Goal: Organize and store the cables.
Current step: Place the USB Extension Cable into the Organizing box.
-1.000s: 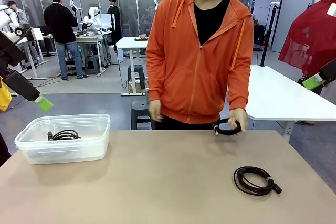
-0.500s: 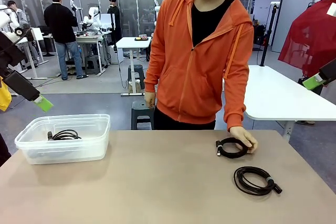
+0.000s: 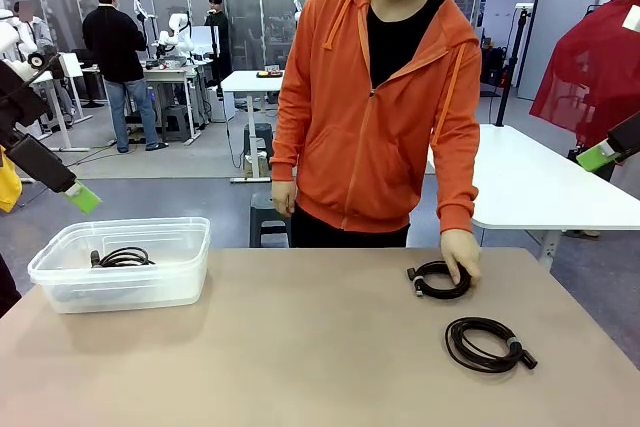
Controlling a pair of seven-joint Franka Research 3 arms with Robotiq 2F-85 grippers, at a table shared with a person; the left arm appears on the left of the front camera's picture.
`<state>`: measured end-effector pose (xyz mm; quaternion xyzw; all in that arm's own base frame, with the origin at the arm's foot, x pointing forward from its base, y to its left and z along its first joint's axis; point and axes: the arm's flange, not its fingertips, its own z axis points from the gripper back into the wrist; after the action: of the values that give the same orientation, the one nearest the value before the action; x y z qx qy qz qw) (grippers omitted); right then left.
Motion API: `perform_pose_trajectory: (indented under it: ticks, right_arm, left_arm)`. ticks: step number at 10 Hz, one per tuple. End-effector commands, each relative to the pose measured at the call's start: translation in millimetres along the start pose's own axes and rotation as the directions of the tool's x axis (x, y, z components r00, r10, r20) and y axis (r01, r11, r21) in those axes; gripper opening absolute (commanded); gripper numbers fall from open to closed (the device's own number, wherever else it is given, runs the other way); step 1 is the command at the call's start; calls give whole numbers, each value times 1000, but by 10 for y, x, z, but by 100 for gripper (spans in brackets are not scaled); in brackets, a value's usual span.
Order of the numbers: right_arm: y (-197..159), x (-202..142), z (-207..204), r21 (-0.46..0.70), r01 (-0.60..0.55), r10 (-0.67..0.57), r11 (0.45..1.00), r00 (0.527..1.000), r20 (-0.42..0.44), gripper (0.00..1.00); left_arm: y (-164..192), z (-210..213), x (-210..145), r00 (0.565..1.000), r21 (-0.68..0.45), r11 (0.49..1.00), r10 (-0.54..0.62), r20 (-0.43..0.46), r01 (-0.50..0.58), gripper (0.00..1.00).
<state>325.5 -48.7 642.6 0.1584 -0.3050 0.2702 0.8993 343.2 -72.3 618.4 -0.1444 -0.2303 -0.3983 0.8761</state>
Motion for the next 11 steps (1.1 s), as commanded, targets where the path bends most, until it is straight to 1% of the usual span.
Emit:
perform_pose_trajectory:
  ticks: [1, 5, 6, 7, 8, 9, 10, 11]
  right_arm:
    - [-17, -9, 4, 16, -12, 12, 1000, 1000, 3, 100]
    - [-17, -9, 4, 16, -12, 12, 1000, 1000, 3, 100]
    - [0, 0, 0, 0, 0, 0, 1000, 1000, 0, 100]
    - [60, 5, -120, -58, 54, -56, 997, 998, -38, 100]
    - [33, -21, -405, -129, 144, -158, 981, 981, -110, 100]
    - [27, -57, -601, -111, 193, -208, 975, 967, -148, 100]
    - [-17, -116, -808, -181, 229, -257, 957, 954, -152, 100]
    - [-28, -191, -1046, -210, 267, -305, 940, 936, -174, 100]
  left_arm:
    - [0, 3, 0, 1000, -6, 1000, 0, 5, 0, 100]
    - [0, 3, 0, 1000, -6, 1000, 0, 5, 0, 100]
    - [0, 3, 0, 1000, -6, 1000, 0, 5, 0, 100]
    - [0, 3, 0, 1000, -6, 1000, 0, 5, 0, 100]
    - [0, 3, 0, 1000, -6, 1000, 0, 5, 0, 100]
    - [0, 3, 0, 1000, -6, 1000, 0, 5, 0, 100]
    - [0, 3, 0, 1000, -6, 1000, 0, 5, 0, 100]
    - [0, 3, 0, 1000, -6, 1000, 0, 5, 0, 100]
